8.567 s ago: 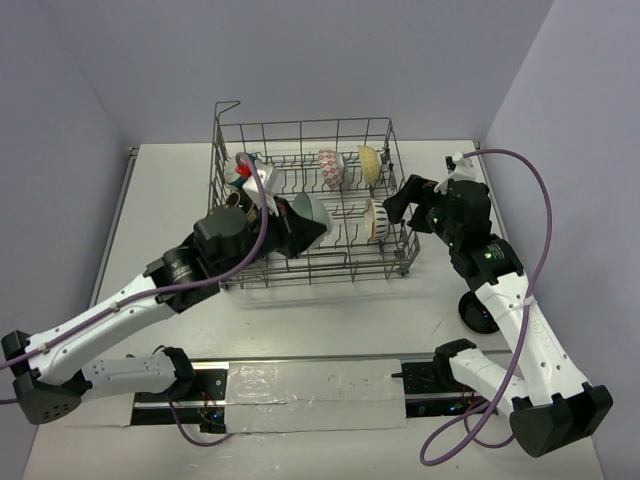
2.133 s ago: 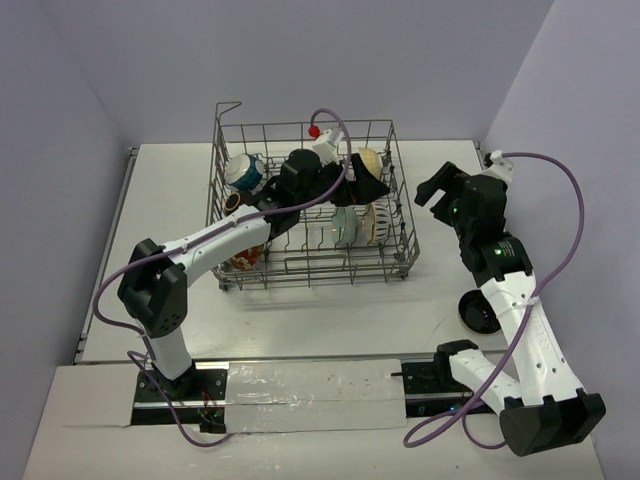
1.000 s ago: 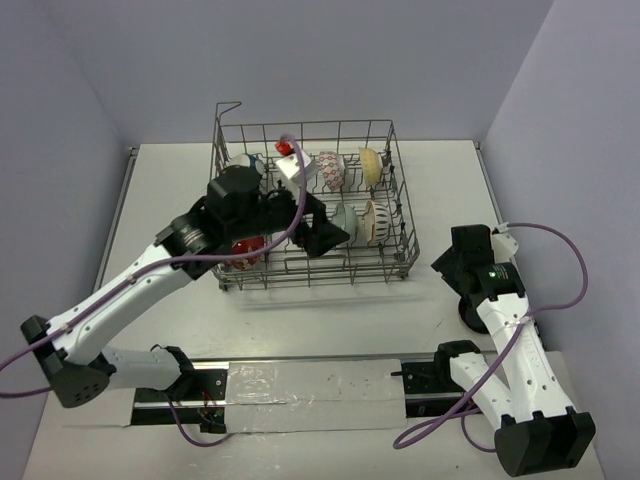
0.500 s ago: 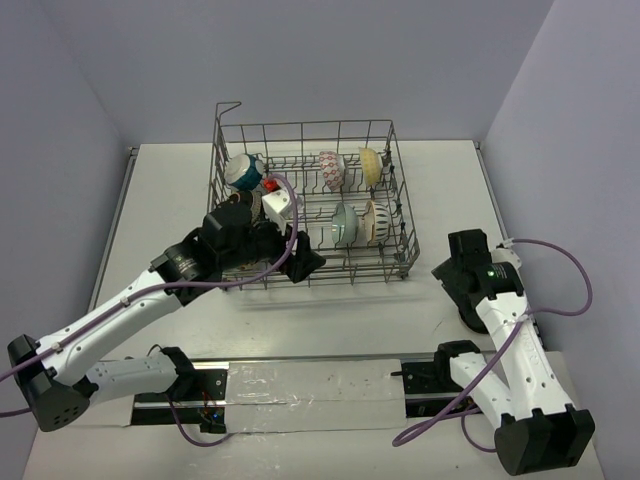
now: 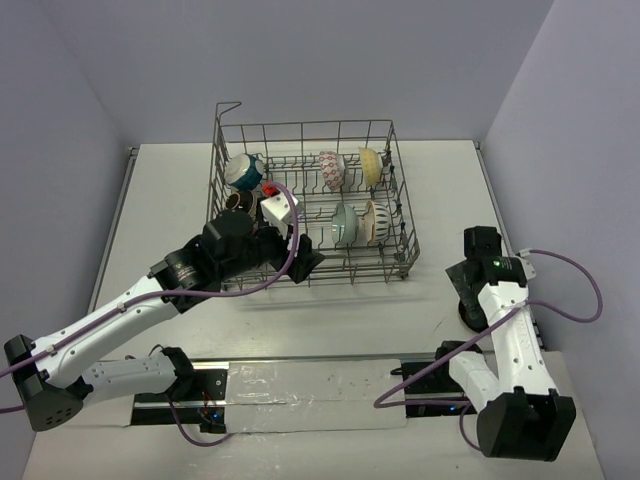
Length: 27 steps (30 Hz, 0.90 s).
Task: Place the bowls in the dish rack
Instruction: Pick up the bowl from the corner of the board.
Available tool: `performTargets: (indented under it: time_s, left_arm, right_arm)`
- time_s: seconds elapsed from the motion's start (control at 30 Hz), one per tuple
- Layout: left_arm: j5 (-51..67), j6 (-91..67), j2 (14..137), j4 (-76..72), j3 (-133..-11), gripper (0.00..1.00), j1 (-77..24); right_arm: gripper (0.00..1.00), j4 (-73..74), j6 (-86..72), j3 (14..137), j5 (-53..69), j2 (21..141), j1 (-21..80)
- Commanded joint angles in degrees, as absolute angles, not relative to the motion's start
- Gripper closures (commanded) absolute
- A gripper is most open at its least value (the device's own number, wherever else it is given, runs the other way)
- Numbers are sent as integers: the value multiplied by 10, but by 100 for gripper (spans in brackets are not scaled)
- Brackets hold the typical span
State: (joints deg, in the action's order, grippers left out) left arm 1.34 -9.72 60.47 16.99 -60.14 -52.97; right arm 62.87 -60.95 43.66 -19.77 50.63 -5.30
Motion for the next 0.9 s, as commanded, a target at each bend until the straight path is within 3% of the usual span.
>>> performTargets:
  time_s: [0.0,0.63,0.87]
  left_arm:
    - [-12,-84,593,151,-601,1,-531]
    - [4,-88,600,156,-605,1,-527]
    - [-36,-84,605,166,-608,1,-526]
  right_arm:
    - [21,600,-575,435,-193,506,-94]
    - [23,448,-493,384,-115,613,-205]
    - [36,392,-471,359,-95,651,-217]
